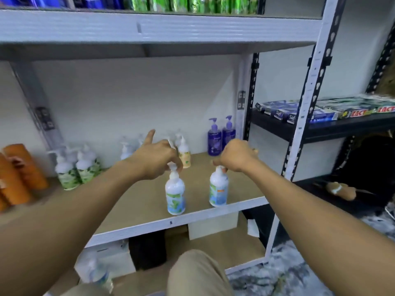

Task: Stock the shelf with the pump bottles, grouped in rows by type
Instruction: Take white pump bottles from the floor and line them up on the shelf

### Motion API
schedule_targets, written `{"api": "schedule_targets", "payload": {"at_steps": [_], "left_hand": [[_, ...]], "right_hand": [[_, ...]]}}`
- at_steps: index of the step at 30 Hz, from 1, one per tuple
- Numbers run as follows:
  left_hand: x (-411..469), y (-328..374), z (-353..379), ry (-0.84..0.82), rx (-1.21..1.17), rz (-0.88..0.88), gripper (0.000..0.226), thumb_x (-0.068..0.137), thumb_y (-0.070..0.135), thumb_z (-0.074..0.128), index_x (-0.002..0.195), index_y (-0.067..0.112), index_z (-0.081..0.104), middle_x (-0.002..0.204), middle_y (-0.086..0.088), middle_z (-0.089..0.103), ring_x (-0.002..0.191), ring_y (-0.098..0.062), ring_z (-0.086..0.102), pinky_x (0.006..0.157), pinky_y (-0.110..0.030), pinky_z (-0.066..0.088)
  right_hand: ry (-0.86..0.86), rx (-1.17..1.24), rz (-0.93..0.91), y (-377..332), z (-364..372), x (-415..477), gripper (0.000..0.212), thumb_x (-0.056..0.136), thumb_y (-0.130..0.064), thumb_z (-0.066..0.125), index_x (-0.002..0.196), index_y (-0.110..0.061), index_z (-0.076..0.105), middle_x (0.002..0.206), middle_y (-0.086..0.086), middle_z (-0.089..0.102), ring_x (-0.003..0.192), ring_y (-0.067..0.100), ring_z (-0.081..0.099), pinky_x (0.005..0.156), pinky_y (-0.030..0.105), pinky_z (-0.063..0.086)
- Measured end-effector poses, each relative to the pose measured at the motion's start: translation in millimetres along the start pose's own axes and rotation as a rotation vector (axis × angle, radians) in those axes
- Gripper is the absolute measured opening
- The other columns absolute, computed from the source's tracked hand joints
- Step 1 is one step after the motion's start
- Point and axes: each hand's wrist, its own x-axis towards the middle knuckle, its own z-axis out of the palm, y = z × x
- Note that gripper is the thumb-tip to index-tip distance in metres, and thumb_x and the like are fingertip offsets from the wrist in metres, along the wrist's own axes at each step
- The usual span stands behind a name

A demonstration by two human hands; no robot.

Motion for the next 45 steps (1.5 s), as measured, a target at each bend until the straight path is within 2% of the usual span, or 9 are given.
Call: {"api": "schedule_targets", "payload": {"at_steps": [12,17,21,24,28,31,36,39,45], "left_hand": [[-11.3,-83.7,44.4,-0.089,-0.099,-0.264,0.041,0.091,0.016,0.063,0.118,0.047,0.067,0.104,0.013,0.056,0.127,-0.014,0.043,0.12,-0.061,-0.001],[-14.8,-85.8,69.6,0.038,-0.286,-0.328,0.048,0.09,0.005,0.058,0.116,0.044,0.067,0.117,0.015,0.066,0.124,-0.016,0.047,0.119,-0.061,0.003],[-30.1,-69.9,104.7,0.33,-0.62,-0.468,0.062,0.086,0.007,0.06,0.14,0.037,0.051,0.125,0.01,0.063,0.115,-0.019,0.055,0.109,-0.047,0.032],[-47.9,-41.2,138.0,0.597,-1.01,-0.675,0.062,0.085,-0.002,0.06,0.14,0.024,0.049,0.128,0.01,0.058,0.116,-0.011,0.056,0.095,-0.029,0.043],[-60.6,-6.1,188.3,0.549,-1.387,-0.968,0.06,0.085,-0.003,0.07,0.133,0.024,0.047,0.127,0.0,0.06,0.12,-0.018,0.059,0.097,-0.035,0.051],[-56.6,3.6,202.7,0.462,-1.393,-0.935,0.061,0.084,0.008,0.078,0.135,0.024,0.048,0.122,0.007,0.064,0.111,-0.002,0.061,0.086,-0.016,0.051],[-47.9,3.7,210.0,0.346,-1.315,-0.857,0.059,0.081,0.026,0.083,0.131,0.028,0.052,0.113,0.018,0.069,0.098,0.008,0.065,0.077,-0.01,0.05],[-45.4,1.6,211.2,0.342,-1.284,-0.863,0.056,0.08,0.026,0.084,0.126,0.03,0.052,0.11,0.019,0.069,0.095,0.008,0.065,0.082,-0.018,0.053],[-45.7,-4.6,216.2,0.345,-1.299,-0.838,0.053,0.079,0.024,0.085,0.124,0.028,0.057,0.109,0.016,0.072,0.096,0.005,0.067,0.078,-0.012,0.051]], "right_hand": [[-0.078,0.012,-0.015,-82.8,79.7,67.1,0.036,0.06,-0.047,0.073,0.075,-0.015,0.066,0.076,-0.005,0.071,0.08,0.02,0.061,0.088,0.042,0.042],[-0.114,0.153,-0.023,-91.8,99.1,73.6,0.039,0.053,-0.052,0.058,0.061,-0.015,0.07,0.05,-0.009,0.067,0.065,0.014,0.068,0.077,0.038,0.058],[-0.003,0.32,-0.039,-76.4,111.1,64.1,0.06,0.067,-0.076,0.045,0.056,-0.021,0.067,0.05,-0.012,0.065,0.067,0.017,0.066,0.083,0.043,0.053],[0.128,0.609,0.035,-55.7,128.5,44.3,0.052,0.082,-0.07,0.041,0.07,-0.026,0.067,0.062,-0.008,0.069,0.078,0.019,0.065,0.091,0.049,0.047],[0.16,0.795,0.126,-32.1,165.3,14.5,0.027,0.085,-0.051,0.052,0.101,-0.035,0.066,0.092,-0.012,0.068,0.099,0.02,0.063,0.097,0.048,0.047],[-0.033,0.842,0.089,-20.3,191.3,3.4,0.04,0.085,-0.017,0.07,0.123,-0.024,0.058,0.105,-0.01,0.063,0.101,0.012,0.064,0.081,0.022,0.05],[-0.112,0.57,-0.026,-10.9,219.6,4.5,0.069,0.065,-0.038,0.078,0.127,-0.037,0.048,0.116,-0.009,0.058,0.104,0.012,0.062,0.091,0.041,0.054],[-0.03,0.483,-0.081,-12.9,223.5,4.7,0.064,0.072,-0.032,0.084,0.128,-0.026,0.052,0.117,-0.005,0.059,0.109,0.02,0.059,0.093,0.043,0.05],[0.043,0.494,-0.111,-19.2,237.2,8.7,0.058,0.072,-0.03,0.087,0.121,-0.022,0.057,0.113,-0.003,0.065,0.105,0.022,0.06,0.09,0.043,0.051]]}}
